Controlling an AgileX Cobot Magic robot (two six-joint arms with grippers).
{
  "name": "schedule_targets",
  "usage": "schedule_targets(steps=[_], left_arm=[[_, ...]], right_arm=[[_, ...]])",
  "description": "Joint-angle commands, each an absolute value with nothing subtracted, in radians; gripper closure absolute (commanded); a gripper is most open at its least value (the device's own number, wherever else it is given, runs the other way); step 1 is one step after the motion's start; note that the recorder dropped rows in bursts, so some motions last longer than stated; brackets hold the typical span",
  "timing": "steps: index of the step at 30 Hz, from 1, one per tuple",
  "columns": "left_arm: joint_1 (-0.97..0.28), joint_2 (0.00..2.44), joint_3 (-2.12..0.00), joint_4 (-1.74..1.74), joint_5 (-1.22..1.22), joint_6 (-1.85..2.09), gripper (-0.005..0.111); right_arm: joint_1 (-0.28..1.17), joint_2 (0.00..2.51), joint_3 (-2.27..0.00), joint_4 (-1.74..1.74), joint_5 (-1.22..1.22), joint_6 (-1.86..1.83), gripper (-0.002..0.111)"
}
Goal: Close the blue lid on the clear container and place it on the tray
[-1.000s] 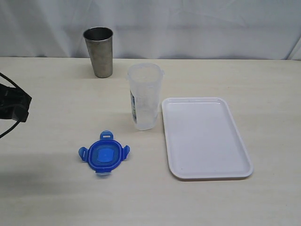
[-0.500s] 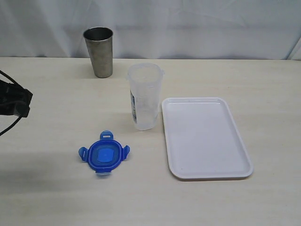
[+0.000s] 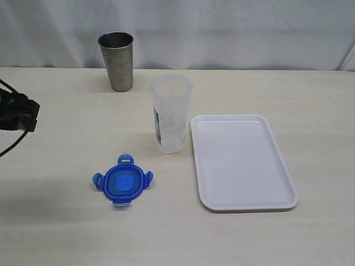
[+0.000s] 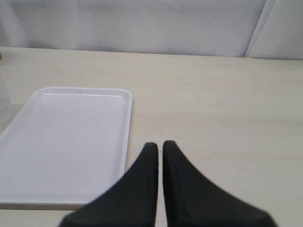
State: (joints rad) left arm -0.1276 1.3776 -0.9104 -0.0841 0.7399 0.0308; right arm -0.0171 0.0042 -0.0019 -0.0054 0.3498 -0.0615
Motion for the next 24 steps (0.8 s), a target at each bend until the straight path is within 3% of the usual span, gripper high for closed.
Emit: schedule_targets(steps=[1, 18, 24], left_arm=[[-0.129, 1.378, -0.920, -0.100, 0.753, 0.030, 0.044], [-0.129, 1.378, -0.920, -0.088, 0.697, 0.025, 0.044], [-0.129, 1.391, -0.920, -0.345, 0.617, 0.137, 0.044]], right_arm=[[-0.021, 0.000, 0.000, -0.012, 0.346, -0.064, 0.104], [-0.021, 0.000, 0.000, -0.012, 0.346, -0.064, 0.104], [-0.021, 0.000, 0.000, -0.012, 0.346, -0.064, 0.104]])
